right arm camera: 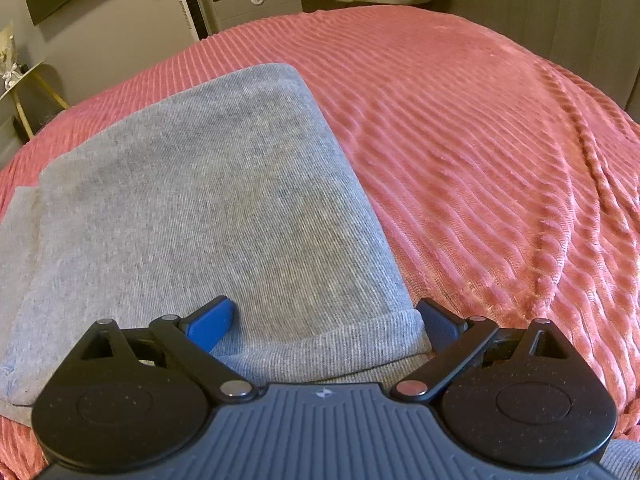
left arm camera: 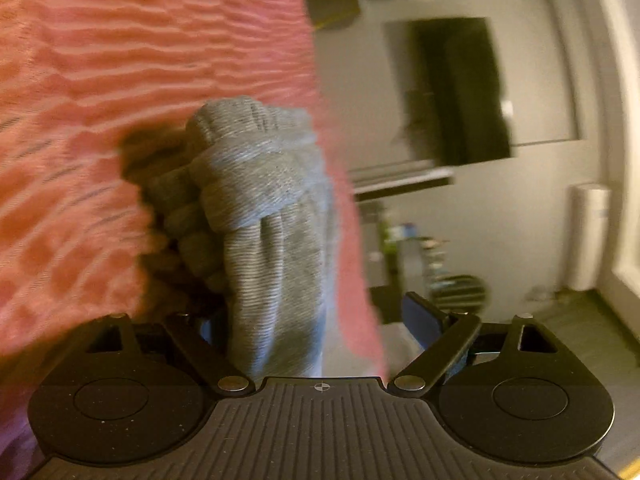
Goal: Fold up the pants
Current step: 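Grasp the waistband end with the left tool and lift it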
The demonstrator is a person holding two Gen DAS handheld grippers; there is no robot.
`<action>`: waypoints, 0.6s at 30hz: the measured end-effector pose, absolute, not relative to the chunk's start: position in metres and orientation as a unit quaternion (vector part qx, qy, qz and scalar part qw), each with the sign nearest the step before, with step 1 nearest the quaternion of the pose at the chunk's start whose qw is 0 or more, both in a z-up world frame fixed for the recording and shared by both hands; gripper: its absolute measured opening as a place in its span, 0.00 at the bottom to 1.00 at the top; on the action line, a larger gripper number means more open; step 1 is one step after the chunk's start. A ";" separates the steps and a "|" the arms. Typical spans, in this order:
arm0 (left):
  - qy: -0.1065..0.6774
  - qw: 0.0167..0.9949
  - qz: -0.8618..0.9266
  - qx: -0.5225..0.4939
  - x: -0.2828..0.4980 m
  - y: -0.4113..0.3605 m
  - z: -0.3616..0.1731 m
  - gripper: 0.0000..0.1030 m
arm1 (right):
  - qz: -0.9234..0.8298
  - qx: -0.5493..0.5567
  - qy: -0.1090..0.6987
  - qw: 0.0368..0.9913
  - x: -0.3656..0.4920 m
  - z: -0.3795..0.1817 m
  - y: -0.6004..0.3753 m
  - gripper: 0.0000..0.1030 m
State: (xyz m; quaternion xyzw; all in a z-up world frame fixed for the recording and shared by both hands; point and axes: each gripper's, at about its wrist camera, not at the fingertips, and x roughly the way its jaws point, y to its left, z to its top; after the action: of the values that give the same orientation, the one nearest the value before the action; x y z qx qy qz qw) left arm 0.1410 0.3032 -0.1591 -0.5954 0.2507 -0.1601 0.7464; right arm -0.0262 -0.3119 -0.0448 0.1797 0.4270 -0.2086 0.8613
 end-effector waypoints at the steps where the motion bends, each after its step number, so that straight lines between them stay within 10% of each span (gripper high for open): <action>1: 0.240 0.743 -0.170 -0.601 0.142 0.305 -0.164 0.87 | -0.209 0.179 0.427 0.861 -0.026 -0.045 -0.312 0.94; 12: 0.315 0.752 -0.131 -0.563 0.191 0.294 -0.165 0.88 | -0.217 0.175 0.421 0.863 -0.026 -0.046 -0.311 0.94; 18: 0.356 0.754 -0.081 -0.547 0.199 0.294 -0.174 0.27 | -0.219 0.172 0.420 0.864 -0.025 -0.047 -0.309 0.94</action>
State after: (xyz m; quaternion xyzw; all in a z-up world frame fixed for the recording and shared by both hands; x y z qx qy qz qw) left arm 0.1989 0.2942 -0.1736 -0.5467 0.3558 -0.0814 0.7536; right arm -0.0252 -0.3094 -0.0468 0.1722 0.4198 -0.2192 0.8637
